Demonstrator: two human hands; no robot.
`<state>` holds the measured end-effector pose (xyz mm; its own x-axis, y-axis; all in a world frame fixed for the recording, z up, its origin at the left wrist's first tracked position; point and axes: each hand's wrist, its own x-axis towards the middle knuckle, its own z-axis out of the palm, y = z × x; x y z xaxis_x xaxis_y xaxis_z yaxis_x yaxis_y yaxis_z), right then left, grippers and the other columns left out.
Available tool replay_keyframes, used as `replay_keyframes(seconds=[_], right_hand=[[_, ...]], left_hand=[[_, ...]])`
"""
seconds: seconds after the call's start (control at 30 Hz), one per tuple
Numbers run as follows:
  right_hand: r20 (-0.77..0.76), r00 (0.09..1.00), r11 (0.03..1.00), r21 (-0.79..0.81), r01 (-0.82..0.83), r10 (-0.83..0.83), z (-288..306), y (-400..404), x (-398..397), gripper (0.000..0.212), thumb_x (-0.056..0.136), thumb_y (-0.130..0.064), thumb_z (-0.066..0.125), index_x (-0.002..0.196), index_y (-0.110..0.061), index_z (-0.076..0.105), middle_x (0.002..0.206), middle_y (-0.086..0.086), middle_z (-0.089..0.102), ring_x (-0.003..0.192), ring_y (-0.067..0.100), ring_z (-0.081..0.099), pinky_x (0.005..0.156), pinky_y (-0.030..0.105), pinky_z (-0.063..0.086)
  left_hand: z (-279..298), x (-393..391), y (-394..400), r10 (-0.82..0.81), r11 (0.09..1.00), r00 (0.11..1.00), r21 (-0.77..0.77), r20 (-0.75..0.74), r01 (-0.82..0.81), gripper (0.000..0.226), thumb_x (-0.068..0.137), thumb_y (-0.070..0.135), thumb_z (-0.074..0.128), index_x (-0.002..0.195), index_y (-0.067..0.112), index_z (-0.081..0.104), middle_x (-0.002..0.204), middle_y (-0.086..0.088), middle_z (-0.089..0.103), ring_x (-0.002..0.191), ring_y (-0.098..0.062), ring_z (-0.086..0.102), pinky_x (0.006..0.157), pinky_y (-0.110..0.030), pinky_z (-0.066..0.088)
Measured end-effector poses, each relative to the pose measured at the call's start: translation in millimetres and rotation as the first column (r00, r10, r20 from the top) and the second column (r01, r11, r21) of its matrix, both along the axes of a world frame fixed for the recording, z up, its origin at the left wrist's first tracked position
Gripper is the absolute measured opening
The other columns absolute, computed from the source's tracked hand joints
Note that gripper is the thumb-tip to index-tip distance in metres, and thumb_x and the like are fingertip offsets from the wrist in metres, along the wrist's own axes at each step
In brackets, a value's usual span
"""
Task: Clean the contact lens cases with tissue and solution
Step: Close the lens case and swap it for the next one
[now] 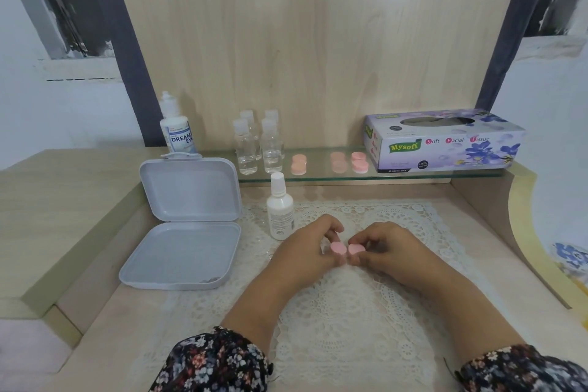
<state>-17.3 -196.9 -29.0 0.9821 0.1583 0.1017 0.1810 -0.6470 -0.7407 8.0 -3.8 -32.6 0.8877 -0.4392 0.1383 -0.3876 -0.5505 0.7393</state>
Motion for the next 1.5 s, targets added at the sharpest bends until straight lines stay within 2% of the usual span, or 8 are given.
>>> replay_keyframes(seconds=[0.07,0.23,0.33,0.6,0.77,1.0,1.23,1.5], right_hand=[[0.006,1.0,1.0,-0.009,0.001,-0.001,0.3,0.4,0.2,0.011,0.078,-0.028,0.078,0.084,-0.036,0.074,0.087,-0.013,0.065,0.082,0.003,0.061,0.075,0.025,0.051],[0.006,1.0,1.0,-0.009,-0.007,0.007,1.6,0.7,-0.4,0.01,0.078,-0.029,0.078,0.086,-0.034,0.075,0.088,-0.014,0.065,0.081,0.001,0.06,0.073,0.022,0.049],[0.002,1.0,1.0,-0.009,-0.003,0.003,1.9,0.7,-1.2,0.009,0.079,-0.03,0.077,0.086,-0.034,0.075,0.088,-0.015,0.065,0.082,-0.001,0.06,0.075,0.023,0.051],[-0.003,1.0,1.0,-0.002,0.005,-0.005,3.7,1.8,-2.1,0.01,0.079,-0.029,0.077,0.089,-0.032,0.075,0.089,-0.014,0.065,0.084,0.003,0.061,0.078,0.028,0.052],[-0.013,1.0,1.0,-0.002,0.004,-0.004,4.5,1.8,-3.1,0.01,0.08,-0.027,0.077,0.088,-0.031,0.076,0.09,-0.014,0.065,0.083,0.002,0.061,0.078,0.027,0.052],[0.0,1.0,1.0,-0.024,0.007,-0.007,3.9,1.3,-1.7,0.011,0.079,-0.03,0.077,0.09,-0.033,0.075,0.09,-0.014,0.064,0.083,0.001,0.059,0.076,0.024,0.05],[0.0,1.0,1.0,-0.005,0.006,-0.006,2.6,1.3,-1.5,0.007,0.079,-0.031,0.077,0.086,-0.032,0.075,0.087,-0.014,0.064,0.079,-0.002,0.06,0.066,0.014,0.049],[-0.011,1.0,1.0,0.005,0.012,-0.012,1.8,0.6,-1.4,0.008,0.077,-0.033,0.079,0.083,-0.036,0.074,0.088,-0.015,0.064,0.08,0.0,0.06,0.071,0.021,0.051]], left_hand=[[1.0,-0.8,-0.8,0.004,0.999,1.0,0.034,0.002,-0.004,0.042,0.079,0.033,0.074,0.112,0.039,0.049,0.101,0.019,0.056,0.077,0.0,0.055,0.071,-0.027,0.051],[1.4,-2.0,3.9,-0.036,0.999,0.999,-0.014,-0.01,0.035,0.037,0.086,0.035,0.063,0.118,0.042,0.045,0.111,0.021,0.057,0.059,0.006,0.05,0.065,-0.021,0.042],[0.4,-0.6,3.4,-0.032,0.999,0.999,-0.001,-0.013,0.032,0.032,0.09,0.027,0.059,0.116,0.04,0.046,0.106,0.021,0.061,0.057,0.004,0.05,0.063,-0.022,0.044],[0.1,-0.6,1.6,-0.013,1.0,1.0,0.002,-0.027,0.014,0.038,0.082,0.037,0.069,0.111,0.041,0.044,0.1,0.018,0.057,0.06,0.0,0.047,0.062,-0.022,0.042],[-1.4,1.0,4.9,-0.042,0.999,0.999,-0.008,-0.005,0.042,0.033,0.088,0.022,0.06,0.11,0.041,0.044,0.106,0.022,0.058,0.053,0.001,0.045,0.061,-0.024,0.042],[1.2,1.6,1.3,-0.002,1.0,0.999,0.025,-0.036,0.003,0.045,0.078,0.033,0.075,0.109,0.039,0.043,0.1,0.013,0.056,0.063,-0.002,0.047,0.062,-0.023,0.041],[-0.1,0.9,6.1,-0.057,0.998,0.998,-0.027,0.0,0.057,0.037,0.087,0.024,0.062,0.11,0.043,0.041,0.105,0.021,0.058,0.052,-0.004,0.043,0.06,-0.024,0.043],[1.3,1.7,1.2,0.021,0.993,0.999,-0.117,-0.027,-0.024,0.031,0.085,0.027,0.067,0.106,0.037,0.046,0.097,0.015,0.06,0.057,-0.005,0.046,0.062,-0.027,0.044]])
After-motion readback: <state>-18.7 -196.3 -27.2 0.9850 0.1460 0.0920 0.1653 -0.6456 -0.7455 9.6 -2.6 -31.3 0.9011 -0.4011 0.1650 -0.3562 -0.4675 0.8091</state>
